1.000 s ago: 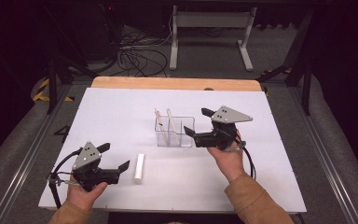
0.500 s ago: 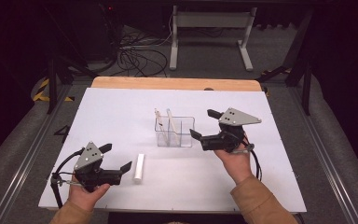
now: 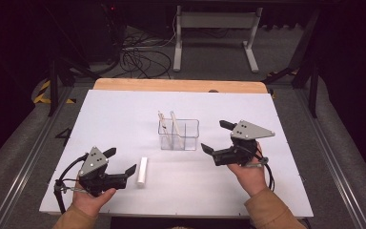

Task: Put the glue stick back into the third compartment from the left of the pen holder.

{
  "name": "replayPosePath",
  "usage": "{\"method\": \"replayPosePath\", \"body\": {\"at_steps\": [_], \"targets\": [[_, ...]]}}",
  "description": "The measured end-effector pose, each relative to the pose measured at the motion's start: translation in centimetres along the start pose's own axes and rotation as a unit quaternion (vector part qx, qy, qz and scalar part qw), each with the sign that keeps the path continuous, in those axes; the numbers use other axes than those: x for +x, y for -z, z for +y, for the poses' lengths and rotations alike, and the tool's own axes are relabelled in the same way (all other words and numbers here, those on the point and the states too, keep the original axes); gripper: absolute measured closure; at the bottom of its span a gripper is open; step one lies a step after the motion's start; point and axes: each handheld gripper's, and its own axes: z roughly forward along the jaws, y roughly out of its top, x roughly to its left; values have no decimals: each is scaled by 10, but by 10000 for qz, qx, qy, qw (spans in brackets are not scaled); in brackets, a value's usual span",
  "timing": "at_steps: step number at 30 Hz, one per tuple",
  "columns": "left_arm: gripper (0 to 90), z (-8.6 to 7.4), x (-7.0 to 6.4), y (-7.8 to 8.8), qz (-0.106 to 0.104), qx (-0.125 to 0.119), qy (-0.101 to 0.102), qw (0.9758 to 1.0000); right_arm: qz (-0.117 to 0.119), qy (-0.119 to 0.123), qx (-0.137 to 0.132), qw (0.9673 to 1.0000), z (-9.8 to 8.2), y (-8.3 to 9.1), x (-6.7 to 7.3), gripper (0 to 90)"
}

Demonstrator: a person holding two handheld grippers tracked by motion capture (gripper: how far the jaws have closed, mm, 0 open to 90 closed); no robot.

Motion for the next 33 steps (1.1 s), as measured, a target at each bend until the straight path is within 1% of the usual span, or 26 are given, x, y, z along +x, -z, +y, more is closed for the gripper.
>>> {"method": "replayPosePath", "body": {"at_steps": [2, 7, 10, 13, 20, 22, 25, 26, 28, 31, 33], "targets": [[131, 0, 0, 0, -18, 3, 28, 10000, -8, -9, 41, 10000, -4, 4, 0, 23], [141, 0, 0, 0, -97, 7, 53, 9999, 18, -68, 22, 10000, -17, 13, -3, 15], [149, 0, 1, 0, -102, -7, 17, 9999, 59, -152, 38, 9999, -26, 19, -5, 7], [150, 1, 1, 0, -98, -25, -13, 9999, 112, -166, 63, 9998, -36, 23, -7, 4], [142, 1, 2, -1, -158, -91, 4, 9998, 206, -199, 179, 9994, -52, 30, -8, 0], [144, 1, 2, -1, -187, -84, 42, 9998, 229, -239, 183, 9993, -56, 31, -9, 0], [142, 1, 1, -2, -127, -75, 65, 9999, 222, -241, 206, 9993, -60, 32, -9, 0], [141, 1, 0, -2, -95, -68, 107, 9999, 205, -220, 224, 9993, -60, 32, -9, 1], [131, 2, -1, -3, -27, -51, 79, 10000, 196, -188, 253, 9993, -61, 32, -8, 0], [126, 3, -2, -3, -5, -4, 155, 9999, 189, -149, 264, 9994, -62, 31, -6, 0], [119, 3, -3, -3, 15, 23, 156, 9999, 189, -110, 264, 9994, -62, 31, -4, 1]]}}
